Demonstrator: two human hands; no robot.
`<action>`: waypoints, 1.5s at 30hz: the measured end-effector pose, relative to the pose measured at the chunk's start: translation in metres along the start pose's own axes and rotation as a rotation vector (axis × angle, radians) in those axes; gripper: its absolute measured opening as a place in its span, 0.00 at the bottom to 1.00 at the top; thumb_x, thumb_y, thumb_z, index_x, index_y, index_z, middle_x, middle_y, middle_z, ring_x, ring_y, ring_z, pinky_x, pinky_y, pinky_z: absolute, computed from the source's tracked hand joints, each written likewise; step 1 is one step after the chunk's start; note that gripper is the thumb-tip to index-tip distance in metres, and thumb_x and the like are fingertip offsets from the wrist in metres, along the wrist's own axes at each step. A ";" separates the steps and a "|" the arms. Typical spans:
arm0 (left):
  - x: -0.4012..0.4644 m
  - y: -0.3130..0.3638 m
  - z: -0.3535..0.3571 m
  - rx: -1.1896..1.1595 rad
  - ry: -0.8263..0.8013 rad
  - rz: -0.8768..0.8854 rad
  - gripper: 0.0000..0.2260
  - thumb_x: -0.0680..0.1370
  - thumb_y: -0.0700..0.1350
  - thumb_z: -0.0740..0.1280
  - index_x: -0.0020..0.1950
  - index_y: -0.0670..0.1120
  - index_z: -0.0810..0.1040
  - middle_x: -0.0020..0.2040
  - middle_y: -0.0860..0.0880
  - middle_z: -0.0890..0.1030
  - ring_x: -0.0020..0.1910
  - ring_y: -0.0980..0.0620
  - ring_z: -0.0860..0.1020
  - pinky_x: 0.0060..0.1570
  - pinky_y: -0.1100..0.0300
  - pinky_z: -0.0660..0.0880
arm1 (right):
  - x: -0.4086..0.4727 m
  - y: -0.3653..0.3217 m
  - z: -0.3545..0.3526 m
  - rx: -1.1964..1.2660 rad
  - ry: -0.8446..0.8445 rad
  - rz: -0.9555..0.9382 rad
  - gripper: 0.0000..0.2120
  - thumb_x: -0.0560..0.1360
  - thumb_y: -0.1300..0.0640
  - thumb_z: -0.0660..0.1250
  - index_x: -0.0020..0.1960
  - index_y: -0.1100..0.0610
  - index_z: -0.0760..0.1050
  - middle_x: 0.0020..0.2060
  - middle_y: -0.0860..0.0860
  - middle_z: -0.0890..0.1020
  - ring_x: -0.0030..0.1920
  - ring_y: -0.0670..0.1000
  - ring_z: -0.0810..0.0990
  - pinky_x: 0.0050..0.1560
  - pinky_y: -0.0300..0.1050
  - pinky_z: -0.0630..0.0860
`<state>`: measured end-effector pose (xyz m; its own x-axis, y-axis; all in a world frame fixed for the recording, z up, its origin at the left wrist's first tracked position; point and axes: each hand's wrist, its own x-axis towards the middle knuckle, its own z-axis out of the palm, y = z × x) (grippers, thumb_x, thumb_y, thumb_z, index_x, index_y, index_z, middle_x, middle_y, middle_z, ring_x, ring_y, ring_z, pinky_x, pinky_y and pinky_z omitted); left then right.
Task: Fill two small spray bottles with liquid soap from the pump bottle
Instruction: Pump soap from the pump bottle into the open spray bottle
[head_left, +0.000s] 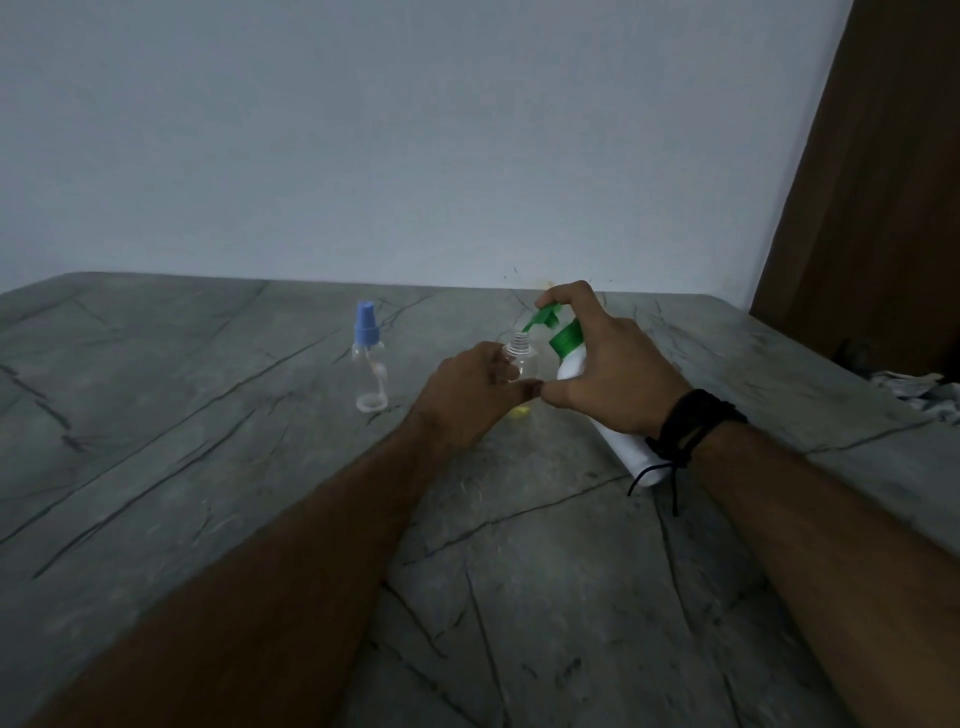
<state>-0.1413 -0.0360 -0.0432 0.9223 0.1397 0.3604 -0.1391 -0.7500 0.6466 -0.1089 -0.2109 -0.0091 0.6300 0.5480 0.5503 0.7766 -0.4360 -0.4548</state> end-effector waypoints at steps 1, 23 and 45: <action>0.000 0.001 0.000 -0.003 -0.001 -0.001 0.23 0.73 0.58 0.71 0.62 0.46 0.77 0.53 0.50 0.82 0.48 0.53 0.79 0.46 0.62 0.71 | 0.000 0.000 0.000 0.000 0.000 0.000 0.34 0.66 0.56 0.78 0.66 0.47 0.65 0.43 0.46 0.82 0.38 0.47 0.82 0.39 0.42 0.77; -0.004 0.005 -0.002 -0.017 0.010 -0.007 0.24 0.72 0.58 0.72 0.63 0.46 0.76 0.54 0.49 0.82 0.50 0.52 0.79 0.48 0.61 0.73 | 0.001 0.001 0.000 0.014 0.006 0.004 0.35 0.65 0.57 0.78 0.66 0.48 0.65 0.46 0.48 0.82 0.41 0.49 0.82 0.41 0.45 0.79; -0.005 0.005 -0.002 -0.022 0.001 -0.018 0.25 0.73 0.56 0.72 0.65 0.45 0.76 0.56 0.49 0.82 0.52 0.52 0.79 0.50 0.61 0.73 | 0.000 -0.001 0.001 0.000 -0.002 -0.008 0.34 0.66 0.57 0.78 0.67 0.48 0.65 0.43 0.46 0.82 0.39 0.47 0.81 0.38 0.40 0.75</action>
<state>-0.1474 -0.0389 -0.0402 0.9245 0.1536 0.3488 -0.1302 -0.7328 0.6679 -0.1096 -0.2095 -0.0096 0.6238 0.5527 0.5526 0.7815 -0.4317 -0.4505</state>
